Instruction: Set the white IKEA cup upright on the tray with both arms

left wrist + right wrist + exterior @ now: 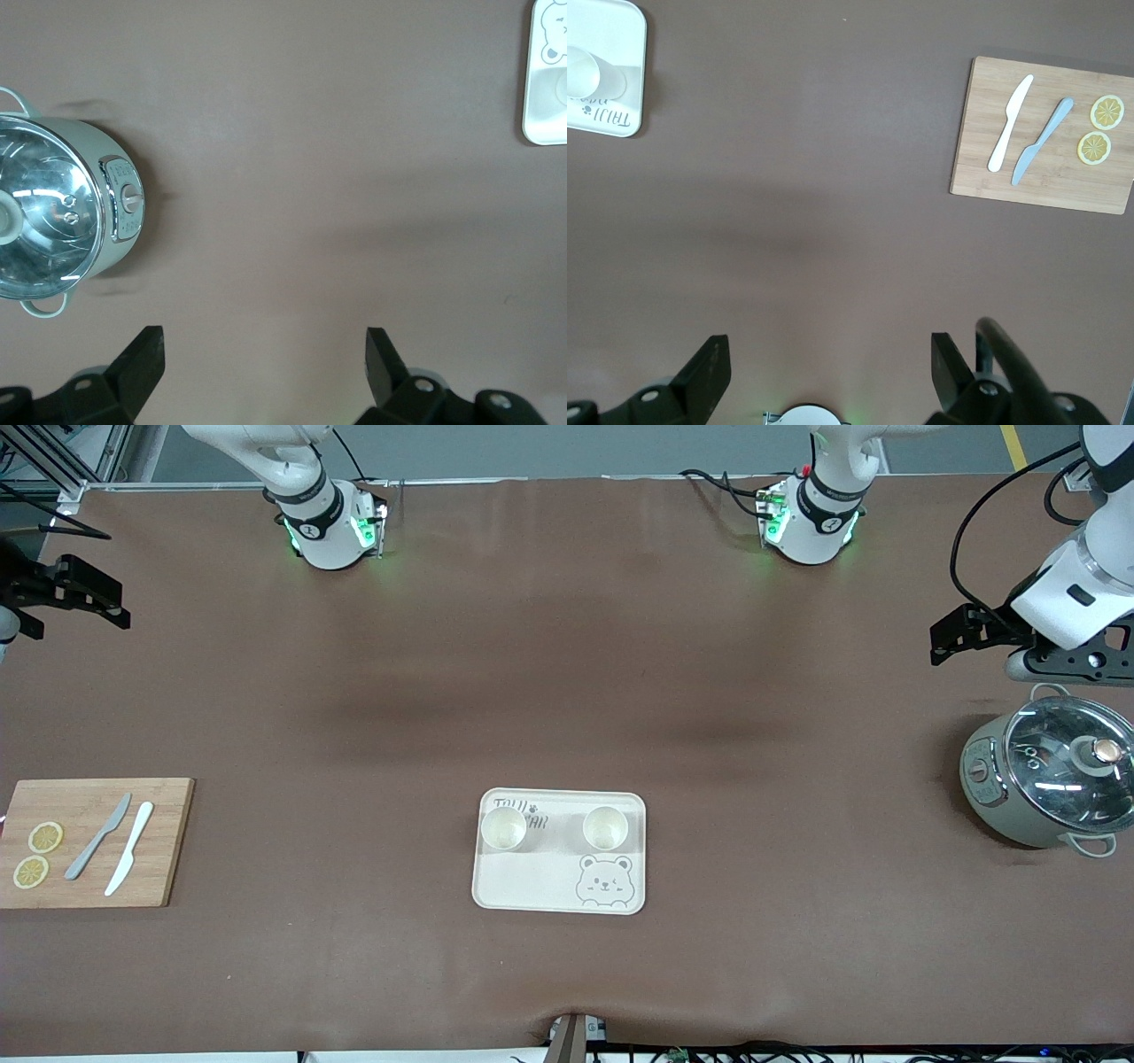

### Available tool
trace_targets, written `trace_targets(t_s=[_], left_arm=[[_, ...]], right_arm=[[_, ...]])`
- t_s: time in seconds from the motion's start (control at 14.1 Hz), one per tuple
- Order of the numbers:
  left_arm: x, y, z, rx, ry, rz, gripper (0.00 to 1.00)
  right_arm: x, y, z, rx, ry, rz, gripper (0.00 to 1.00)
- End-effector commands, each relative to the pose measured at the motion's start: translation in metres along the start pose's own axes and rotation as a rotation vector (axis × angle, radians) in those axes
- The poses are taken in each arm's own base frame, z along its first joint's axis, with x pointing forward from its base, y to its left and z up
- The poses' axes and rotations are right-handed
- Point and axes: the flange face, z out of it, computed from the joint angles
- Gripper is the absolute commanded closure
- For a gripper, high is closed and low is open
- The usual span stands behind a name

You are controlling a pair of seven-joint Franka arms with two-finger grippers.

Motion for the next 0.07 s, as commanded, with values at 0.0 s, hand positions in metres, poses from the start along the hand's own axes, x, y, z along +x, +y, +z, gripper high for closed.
trace_targets(t_s=[0.0], left_arm=[[0.0000,0.0009,-0.0023,-0.009,-0.007,0.007,0.00]], right_arm=[[-0.0065,0.0010,-0.0015,0.000,0.013,-0.007,0.00]])
